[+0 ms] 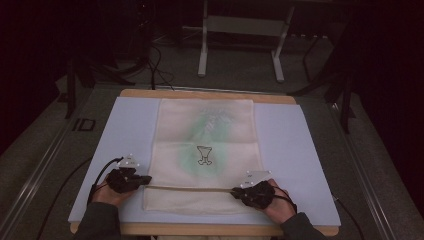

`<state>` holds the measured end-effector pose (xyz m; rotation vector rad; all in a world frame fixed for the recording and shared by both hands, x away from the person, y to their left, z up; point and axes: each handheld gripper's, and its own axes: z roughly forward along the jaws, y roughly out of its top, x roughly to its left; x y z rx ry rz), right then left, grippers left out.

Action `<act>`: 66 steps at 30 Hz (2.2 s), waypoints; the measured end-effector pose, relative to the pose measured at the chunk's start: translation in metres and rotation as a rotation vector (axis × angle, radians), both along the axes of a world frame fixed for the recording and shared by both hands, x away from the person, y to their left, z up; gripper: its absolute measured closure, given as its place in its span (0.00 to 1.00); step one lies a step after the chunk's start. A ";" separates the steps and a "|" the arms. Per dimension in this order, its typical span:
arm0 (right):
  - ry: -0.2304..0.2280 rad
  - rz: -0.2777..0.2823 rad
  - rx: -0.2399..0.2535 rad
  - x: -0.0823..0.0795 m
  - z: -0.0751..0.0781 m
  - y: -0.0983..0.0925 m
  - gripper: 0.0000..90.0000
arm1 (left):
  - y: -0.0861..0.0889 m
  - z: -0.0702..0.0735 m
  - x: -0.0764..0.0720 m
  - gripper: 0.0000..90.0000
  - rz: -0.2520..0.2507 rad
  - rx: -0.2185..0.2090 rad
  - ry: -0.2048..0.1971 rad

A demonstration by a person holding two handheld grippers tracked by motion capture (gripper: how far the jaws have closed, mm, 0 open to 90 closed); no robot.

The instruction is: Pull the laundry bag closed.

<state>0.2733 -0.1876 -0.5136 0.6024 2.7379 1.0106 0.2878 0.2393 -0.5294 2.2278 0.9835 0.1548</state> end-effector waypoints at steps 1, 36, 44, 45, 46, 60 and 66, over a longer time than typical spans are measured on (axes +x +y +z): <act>0.000 0.000 0.000 0.000 0.000 0.000 0.91 | 0.000 0.000 0.000 1.00 0.000 0.000 0.000; 0.001 -0.027 -0.002 -0.001 0.001 -0.015 0.91 | 0.000 0.000 0.000 1.00 0.004 -0.003 -0.001; 0.005 -0.027 -0.001 -0.001 0.001 -0.016 0.91 | 0.000 0.000 0.000 1.00 0.003 -0.005 -0.001; 0.005 -0.026 0.000 -0.001 0.001 -0.016 0.91 | 0.000 0.000 0.000 1.00 0.003 -0.005 -0.001; 0.006 -0.026 0.001 -0.001 0.001 -0.016 0.91 | 0.000 0.000 0.000 1.00 0.003 -0.004 -0.001; 0.006 -0.047 0.000 -0.002 0.001 -0.026 0.91 | 0.000 0.000 0.000 1.00 0.002 -0.005 -0.001; 0.007 -0.065 0.003 -0.002 0.001 -0.034 0.91 | 0.000 0.000 0.000 1.00 0.002 -0.004 -0.001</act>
